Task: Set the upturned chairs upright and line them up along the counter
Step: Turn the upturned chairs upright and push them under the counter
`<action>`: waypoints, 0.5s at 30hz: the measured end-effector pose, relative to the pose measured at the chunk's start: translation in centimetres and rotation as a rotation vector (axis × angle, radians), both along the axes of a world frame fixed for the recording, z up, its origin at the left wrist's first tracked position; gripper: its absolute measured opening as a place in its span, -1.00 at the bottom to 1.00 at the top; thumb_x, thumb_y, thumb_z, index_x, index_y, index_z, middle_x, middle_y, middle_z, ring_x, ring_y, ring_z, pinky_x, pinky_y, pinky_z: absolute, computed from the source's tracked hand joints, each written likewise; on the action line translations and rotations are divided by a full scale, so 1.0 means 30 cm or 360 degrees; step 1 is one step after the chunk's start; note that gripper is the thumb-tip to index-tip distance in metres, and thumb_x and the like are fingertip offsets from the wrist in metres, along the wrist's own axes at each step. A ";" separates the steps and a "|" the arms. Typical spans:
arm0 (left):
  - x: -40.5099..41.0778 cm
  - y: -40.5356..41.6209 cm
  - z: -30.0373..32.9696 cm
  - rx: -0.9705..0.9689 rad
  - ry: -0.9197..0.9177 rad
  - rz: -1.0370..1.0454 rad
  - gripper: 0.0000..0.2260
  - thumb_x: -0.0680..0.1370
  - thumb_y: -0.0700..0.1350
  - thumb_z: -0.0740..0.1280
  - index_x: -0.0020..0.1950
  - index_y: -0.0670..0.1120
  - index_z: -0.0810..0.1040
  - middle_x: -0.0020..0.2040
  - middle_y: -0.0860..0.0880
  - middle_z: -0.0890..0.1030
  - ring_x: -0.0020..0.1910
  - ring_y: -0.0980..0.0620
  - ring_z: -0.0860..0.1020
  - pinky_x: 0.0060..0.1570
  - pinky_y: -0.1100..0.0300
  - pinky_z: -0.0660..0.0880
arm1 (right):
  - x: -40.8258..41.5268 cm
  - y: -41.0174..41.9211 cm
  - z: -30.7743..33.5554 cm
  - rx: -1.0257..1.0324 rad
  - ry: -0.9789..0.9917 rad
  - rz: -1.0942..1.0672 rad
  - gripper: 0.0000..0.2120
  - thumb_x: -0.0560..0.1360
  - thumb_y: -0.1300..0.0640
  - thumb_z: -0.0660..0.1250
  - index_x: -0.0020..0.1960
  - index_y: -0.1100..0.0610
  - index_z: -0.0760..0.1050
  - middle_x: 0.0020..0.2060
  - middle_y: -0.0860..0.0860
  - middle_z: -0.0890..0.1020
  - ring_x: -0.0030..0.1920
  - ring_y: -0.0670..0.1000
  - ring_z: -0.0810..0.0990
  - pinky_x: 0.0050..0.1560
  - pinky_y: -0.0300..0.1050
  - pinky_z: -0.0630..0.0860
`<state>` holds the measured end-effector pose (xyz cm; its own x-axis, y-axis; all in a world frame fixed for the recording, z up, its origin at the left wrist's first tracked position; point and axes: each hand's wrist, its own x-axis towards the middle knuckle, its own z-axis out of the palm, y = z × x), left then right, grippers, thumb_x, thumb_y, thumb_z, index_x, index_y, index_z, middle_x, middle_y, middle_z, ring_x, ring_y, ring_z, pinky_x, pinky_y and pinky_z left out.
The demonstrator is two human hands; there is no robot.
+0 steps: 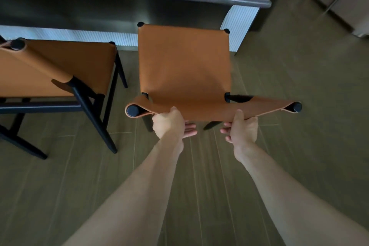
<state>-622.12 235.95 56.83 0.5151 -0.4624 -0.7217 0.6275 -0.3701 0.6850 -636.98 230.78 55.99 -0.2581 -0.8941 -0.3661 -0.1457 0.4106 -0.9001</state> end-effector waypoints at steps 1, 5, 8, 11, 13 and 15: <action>0.016 -0.037 0.012 0.0003 -0.0018 0.0007 -0.74 0.68 -0.12 0.22 -0.20 -0.16 0.43 -0.26 -0.23 0.67 -0.40 -0.14 0.70 -0.39 -0.04 0.66 | 0.017 -0.036 0.007 -0.0015 -0.0002 0.0016 -0.80 0.67 0.06 0.13 0.19 0.15 0.39 -0.30 0.09 0.60 -0.60 -0.09 0.53 -0.63 -0.26 0.35; 0.094 -0.187 0.067 0.0016 -0.0097 -0.0002 -0.77 0.66 -0.21 0.19 -0.20 -0.13 0.40 -0.25 -0.22 0.68 -0.38 -0.14 0.71 -0.39 -0.05 0.67 | 0.088 -0.191 0.029 -0.0061 -0.0034 0.0037 -0.80 0.67 0.04 0.12 0.20 0.13 0.37 -0.27 0.08 0.61 -0.60 -0.09 0.53 -0.62 -0.27 0.35; 0.159 -0.308 0.103 0.0029 -0.0129 -0.0009 -0.85 0.62 -0.27 0.15 -0.14 -0.16 0.39 -0.17 -0.24 0.70 -0.35 -0.15 0.72 -0.35 -0.11 0.67 | 0.155 -0.326 0.044 -0.0058 -0.0085 0.0060 -0.78 0.68 0.01 0.11 0.21 0.12 0.35 -0.27 0.07 0.62 -0.60 -0.09 0.52 -0.61 -0.28 0.37; 0.220 -0.417 0.132 0.0038 -0.0160 -0.0017 -0.92 0.62 -0.28 0.13 0.03 -0.17 0.40 -0.20 -0.24 0.71 -0.36 -0.17 0.72 -0.36 -0.13 0.67 | 0.221 -0.445 0.057 -0.0071 -0.0125 0.0082 -0.76 0.68 0.01 0.08 0.25 0.12 0.33 -0.25 0.08 0.61 -0.60 -0.10 0.51 -0.61 -0.28 0.35; 0.261 -0.493 0.145 0.0060 -0.0171 -0.0011 -0.87 0.61 -0.30 0.13 0.12 -0.17 0.40 -0.24 -0.23 0.71 -0.36 -0.20 0.71 -0.36 -0.14 0.67 | 0.258 -0.520 0.060 -0.0069 -0.0131 0.0113 -0.77 0.68 0.01 0.08 0.26 0.10 0.32 -0.25 0.07 0.61 -0.60 -0.11 0.52 -0.60 -0.27 0.37; 0.300 -0.558 0.156 0.0116 -0.0117 0.0019 -0.84 0.63 -0.30 0.13 0.18 -0.19 0.40 -0.30 -0.22 0.71 -0.37 -0.24 0.71 -0.35 -0.17 0.66 | 0.285 -0.581 0.066 -0.0057 -0.0132 0.0145 -0.78 0.68 0.01 0.07 0.26 0.10 0.30 -0.25 0.06 0.61 -0.60 -0.11 0.53 -0.59 -0.26 0.40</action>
<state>-613.11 219.20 61.51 0.5733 -0.4031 -0.7133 0.5813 -0.4134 0.7009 -628.42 213.35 57.97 -0.1453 -0.9253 -0.3502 -0.1055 0.3664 -0.9244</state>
